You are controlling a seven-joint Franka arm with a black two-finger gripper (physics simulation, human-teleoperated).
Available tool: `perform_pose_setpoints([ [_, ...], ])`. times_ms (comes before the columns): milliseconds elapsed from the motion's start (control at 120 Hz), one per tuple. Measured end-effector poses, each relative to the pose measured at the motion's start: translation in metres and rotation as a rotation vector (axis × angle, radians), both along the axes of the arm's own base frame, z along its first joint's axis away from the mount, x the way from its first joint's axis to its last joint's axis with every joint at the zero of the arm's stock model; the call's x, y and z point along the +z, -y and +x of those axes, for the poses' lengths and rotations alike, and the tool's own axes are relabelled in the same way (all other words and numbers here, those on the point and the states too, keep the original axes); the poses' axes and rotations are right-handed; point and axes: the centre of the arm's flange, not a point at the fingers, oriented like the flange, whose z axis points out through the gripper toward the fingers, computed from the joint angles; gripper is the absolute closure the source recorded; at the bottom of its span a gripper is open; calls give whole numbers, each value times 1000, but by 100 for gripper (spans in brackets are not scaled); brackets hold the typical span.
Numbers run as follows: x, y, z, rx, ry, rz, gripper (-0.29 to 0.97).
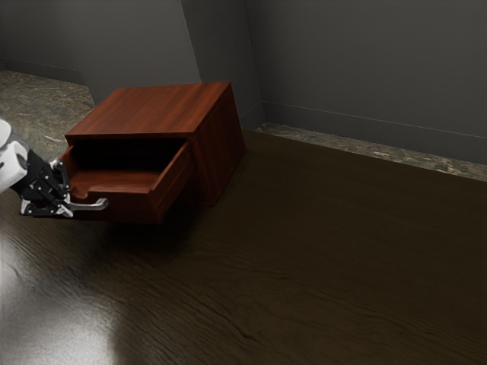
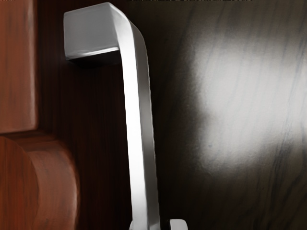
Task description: Pull the drawer handle with one arm to open the drawer
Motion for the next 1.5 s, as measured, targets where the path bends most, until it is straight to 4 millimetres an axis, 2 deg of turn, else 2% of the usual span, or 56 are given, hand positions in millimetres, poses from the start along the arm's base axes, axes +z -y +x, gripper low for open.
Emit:
perform_pose_setpoints([
  [175,0,6,-13,-14,5,6,71],
  [625,1,15,-10,-46,-7,19,57],
  [758,21,28,-14,-72,21,21,65],
  [892,42,35,-25,-85,39,17,60],
  [925,53,39,-27,-93,49,20,59],
  [975,70,47,-26,-111,57,24,58],
  [1042,108,67,-17,-147,67,39,55],
  [1125,142,95,-8,-178,48,39,42],
  [1175,166,118,6,-200,16,66,33],
  [1217,184,144,29,-224,-25,95,27],
  [1275,186,176,55,-228,-99,106,21],
  [1342,182,201,65,-197,-166,90,15],
  [1392,178,206,64,-150,-204,72,12],
  [1500,172,204,59,-37,-261,35,7],
])
